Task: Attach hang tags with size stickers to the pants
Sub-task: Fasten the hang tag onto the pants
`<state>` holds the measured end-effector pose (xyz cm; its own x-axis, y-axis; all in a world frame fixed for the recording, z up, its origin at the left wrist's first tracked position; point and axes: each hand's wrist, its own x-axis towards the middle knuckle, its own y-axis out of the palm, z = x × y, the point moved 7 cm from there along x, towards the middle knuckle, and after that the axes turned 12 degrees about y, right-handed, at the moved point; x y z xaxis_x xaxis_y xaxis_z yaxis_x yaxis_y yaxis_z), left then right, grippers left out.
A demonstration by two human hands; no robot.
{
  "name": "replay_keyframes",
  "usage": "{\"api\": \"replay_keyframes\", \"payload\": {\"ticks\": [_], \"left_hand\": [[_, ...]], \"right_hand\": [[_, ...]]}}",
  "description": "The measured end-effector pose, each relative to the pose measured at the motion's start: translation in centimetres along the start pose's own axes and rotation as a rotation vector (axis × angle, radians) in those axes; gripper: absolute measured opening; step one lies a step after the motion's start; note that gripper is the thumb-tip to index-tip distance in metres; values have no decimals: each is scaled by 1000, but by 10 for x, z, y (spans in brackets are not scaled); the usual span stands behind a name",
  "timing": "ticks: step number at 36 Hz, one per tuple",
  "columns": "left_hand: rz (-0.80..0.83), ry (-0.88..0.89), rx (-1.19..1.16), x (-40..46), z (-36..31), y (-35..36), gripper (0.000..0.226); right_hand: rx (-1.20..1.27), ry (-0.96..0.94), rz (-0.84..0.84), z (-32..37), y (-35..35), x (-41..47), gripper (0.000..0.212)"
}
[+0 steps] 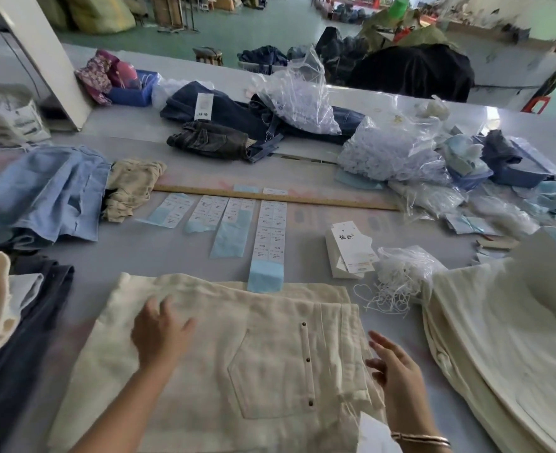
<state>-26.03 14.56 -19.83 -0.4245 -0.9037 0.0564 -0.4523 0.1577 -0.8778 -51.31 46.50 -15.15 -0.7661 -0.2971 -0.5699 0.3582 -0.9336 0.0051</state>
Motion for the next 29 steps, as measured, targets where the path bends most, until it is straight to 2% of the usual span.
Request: {"api": "replay_keyframes", "payload": {"ticks": [3, 6, 8, 10, 12, 15, 17, 19, 22, 26, 29], "left_hand": [[83, -341, 5, 3, 102, -26, 70], [177, -523, -158, -9, 158, -35, 79], [275, -556, -313, -16, 162, -35, 65], [306, -466, -404, -18, 145, -43, 50], [245, -306, -509, -12, 108, -62, 45], [274, -28, -609, -11, 32, -99, 28], [324, 168, -649, -16, -24, -124, 28], [389, 347, -625, -27, -75, -148, 34], [471, 482, -688, -43, -126, -174, 47], [838, 628, -1075, -74, -176, -187, 51], [853, 679, -1161, -71, -188, -196, 51]], "right_hand": [[-81, -37, 46, 4, 17, -9, 26], [-156, -74, 102, 4, 48, -20, 26], [-282, -130, 175, 2, 78, -32, 28], [-501, -255, 264, -1, 111, -48, 30], [-714, -485, 389, 4, 147, -73, 38], [-956, -830, 616, 12, 196, -114, 73], [-1119, -1026, 637, 25, 219, -134, 93], [-1154, -1214, 604, 47, 233, -155, 100], [-1005, -1403, 529, 91, 230, -181, 90], [-907, -1455, 303, 141, 191, -196, 46], [-689, -1442, 237, 177, 138, -196, 34]]}}
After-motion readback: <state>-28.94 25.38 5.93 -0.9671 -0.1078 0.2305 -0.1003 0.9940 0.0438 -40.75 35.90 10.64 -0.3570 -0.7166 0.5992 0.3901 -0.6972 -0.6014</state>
